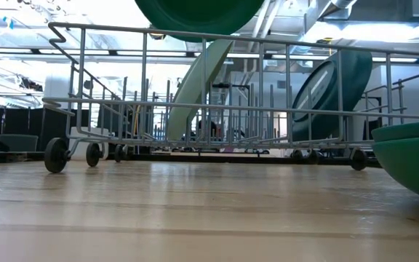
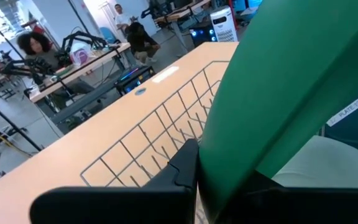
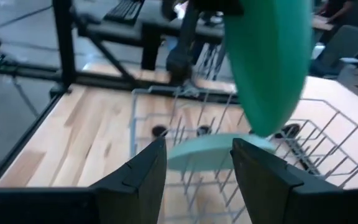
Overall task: Sort dishes
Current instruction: Put a green plate in the dish rack
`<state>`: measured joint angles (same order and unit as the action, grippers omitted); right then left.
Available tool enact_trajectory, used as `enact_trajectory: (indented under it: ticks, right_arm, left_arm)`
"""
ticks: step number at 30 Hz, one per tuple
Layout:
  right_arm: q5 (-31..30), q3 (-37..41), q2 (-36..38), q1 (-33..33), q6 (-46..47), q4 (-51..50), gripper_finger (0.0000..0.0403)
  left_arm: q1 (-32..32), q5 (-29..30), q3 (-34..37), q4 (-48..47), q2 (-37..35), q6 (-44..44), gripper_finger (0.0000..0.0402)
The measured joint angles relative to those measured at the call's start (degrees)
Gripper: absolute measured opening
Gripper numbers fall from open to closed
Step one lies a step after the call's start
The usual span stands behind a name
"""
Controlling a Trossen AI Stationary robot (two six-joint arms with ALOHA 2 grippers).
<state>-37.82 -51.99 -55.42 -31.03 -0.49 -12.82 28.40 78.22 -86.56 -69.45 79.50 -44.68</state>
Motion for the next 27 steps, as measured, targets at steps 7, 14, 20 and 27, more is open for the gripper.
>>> enact_trajectory:
  ticks: [7, 14, 20, 27]
  right_arm:
    - [0.02, 0.02, -2.46, 3.12, -4.89, 8.60, 0.0186]
    - [-2.24, 0.02, -7.18, 2.74, -15.81, 16.11, 0.0186]
    - [-13.96, 0.02, -9.28, 1.02, -23.60, 21.09, 0.0186]
    - [-18.33, 0.02, -10.64, 0.82, -27.00, 25.78, 0.0186]
  left_arm:
    - [0.00, 0.04, 0.00, 1.11, 0.00, -0.49, 0.0011]
    - [0.00, 0.12, -0.02, 3.44, 0.00, 2.29, 0.0011]
    - [0.00, 0.19, -0.02, 3.43, 0.00, 2.28, 0.0011]
    - [0.00, 0.17, -0.02, 3.58, 0.00, 0.82, 0.0011]
